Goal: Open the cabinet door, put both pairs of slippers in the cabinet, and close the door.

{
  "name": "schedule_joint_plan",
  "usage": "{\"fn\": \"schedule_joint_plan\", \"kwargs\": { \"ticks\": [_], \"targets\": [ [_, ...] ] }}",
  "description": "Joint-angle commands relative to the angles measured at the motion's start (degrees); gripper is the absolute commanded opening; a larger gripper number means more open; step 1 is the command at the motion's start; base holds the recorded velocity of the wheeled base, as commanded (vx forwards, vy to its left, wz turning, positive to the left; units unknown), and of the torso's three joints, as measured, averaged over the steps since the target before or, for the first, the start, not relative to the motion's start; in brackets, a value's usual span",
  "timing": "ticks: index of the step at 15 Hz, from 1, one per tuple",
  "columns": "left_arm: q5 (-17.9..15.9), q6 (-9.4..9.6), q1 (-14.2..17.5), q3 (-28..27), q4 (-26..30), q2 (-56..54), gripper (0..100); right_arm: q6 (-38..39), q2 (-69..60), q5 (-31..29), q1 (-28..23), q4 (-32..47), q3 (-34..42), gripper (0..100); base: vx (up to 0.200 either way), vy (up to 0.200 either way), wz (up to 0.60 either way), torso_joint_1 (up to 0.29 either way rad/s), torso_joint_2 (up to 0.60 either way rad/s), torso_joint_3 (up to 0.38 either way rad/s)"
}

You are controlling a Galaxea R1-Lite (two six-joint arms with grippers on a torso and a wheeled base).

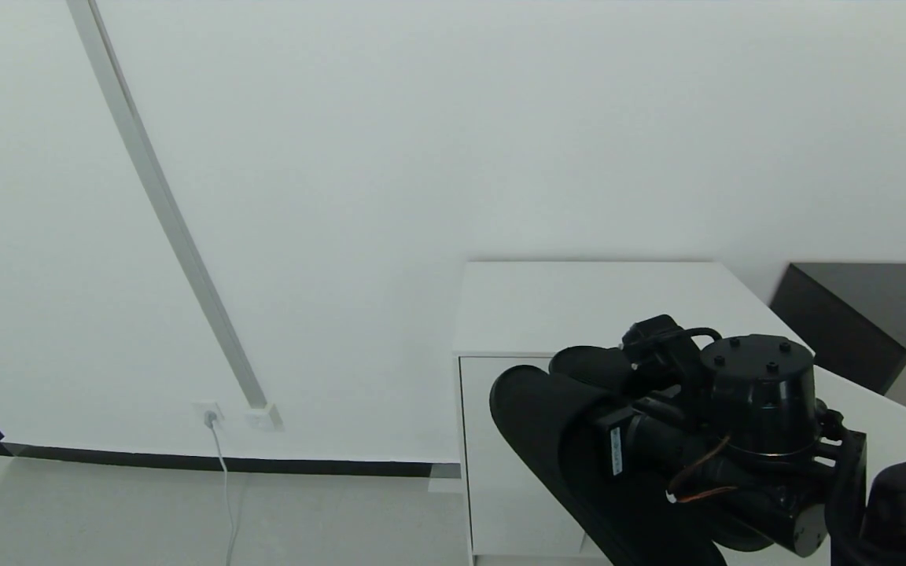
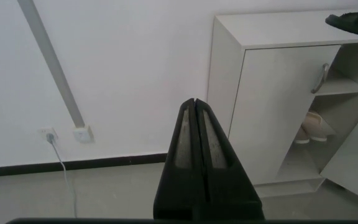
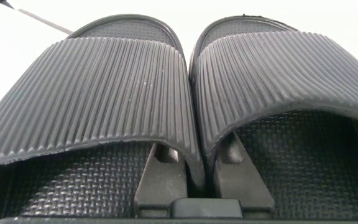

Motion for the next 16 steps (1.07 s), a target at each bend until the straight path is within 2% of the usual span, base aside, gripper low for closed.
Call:
{"fn": "schedule_joint_plan", "kwargs": {
  "ticks": [1, 4, 16],
  "targets": [
    [0.0, -0.01, 0.0, 0.0, 0.0, 0.1, 0, 0.0, 0.3, 0.0, 0.0, 0.0, 0.0, 0, 0.000, 0.000, 0.00, 0.000, 0.00, 0.000],
    [0.0, -0.01, 0.0, -0.1, 0.0, 0.1, 0, 0.0, 0.6, 0.0, 0.0, -0.1, 0.0, 0, 0.000, 0.000, 0.00, 0.000, 0.00, 0.000],
    [0.1, -0.01, 0.0, -0.1, 0.0, 0.1, 0, -0.1, 1.1, -0.5, -0.3, -0.8, 0.8, 0, 0.000, -0.200, 0.00, 0.004, 0.00, 0.002]
  ]
}}
